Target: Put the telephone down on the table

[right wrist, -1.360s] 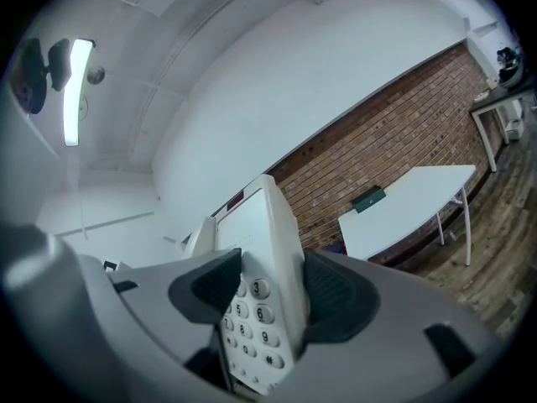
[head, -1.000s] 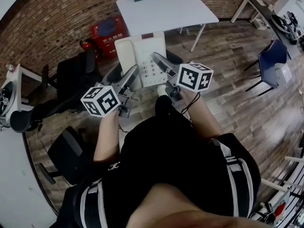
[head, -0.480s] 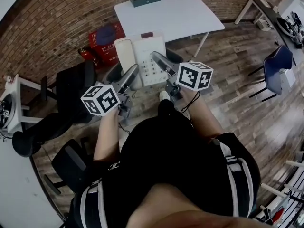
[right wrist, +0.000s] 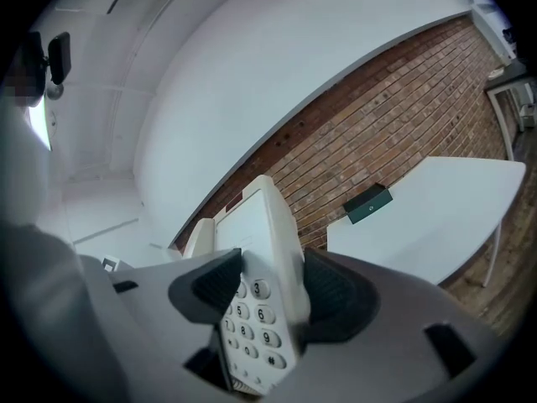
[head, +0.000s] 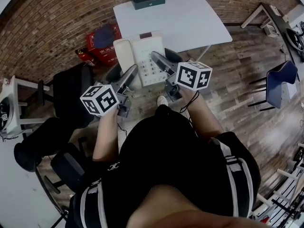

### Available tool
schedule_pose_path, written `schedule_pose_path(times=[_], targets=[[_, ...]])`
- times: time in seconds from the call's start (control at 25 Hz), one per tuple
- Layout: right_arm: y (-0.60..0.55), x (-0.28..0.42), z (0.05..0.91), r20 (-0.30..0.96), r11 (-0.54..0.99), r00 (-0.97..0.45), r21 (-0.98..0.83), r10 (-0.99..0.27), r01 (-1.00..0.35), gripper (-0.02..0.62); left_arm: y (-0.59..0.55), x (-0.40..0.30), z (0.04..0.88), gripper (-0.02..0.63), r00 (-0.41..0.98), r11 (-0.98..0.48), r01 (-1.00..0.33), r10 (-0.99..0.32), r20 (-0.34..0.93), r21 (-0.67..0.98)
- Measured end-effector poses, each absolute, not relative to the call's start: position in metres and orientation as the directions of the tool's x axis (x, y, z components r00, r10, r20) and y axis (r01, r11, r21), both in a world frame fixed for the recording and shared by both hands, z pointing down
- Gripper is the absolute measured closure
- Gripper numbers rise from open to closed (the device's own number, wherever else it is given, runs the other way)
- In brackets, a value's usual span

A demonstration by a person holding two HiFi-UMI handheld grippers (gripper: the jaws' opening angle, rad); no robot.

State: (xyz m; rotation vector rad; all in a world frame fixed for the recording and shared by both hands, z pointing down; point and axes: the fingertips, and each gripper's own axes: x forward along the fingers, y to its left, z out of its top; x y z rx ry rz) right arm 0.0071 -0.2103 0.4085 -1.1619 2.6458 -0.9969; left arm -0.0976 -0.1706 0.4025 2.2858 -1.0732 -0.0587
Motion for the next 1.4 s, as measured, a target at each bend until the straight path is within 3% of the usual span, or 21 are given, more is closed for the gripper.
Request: schedule_pose_path(times=[0.64, 1.4], targets=[[-0.39, 0.024, 0.458, 0.27, 0.492, -0.787, -0.656, -0.555, -0.572, 0.385, -0.337, -0.074, 0.448, 0.293, 0.588, -0.324, -0.735, -0.743, 0.32, 0.596], [-0.497, -0.006, 0.562, 0.451, 0.358, -0.736, -0.666, -0.506, -0.654, 0.385, -0.446, -0.107, 0.557, 0.296, 0.647, -0.194, -0.677, -0.618, 0.448, 0.71]])
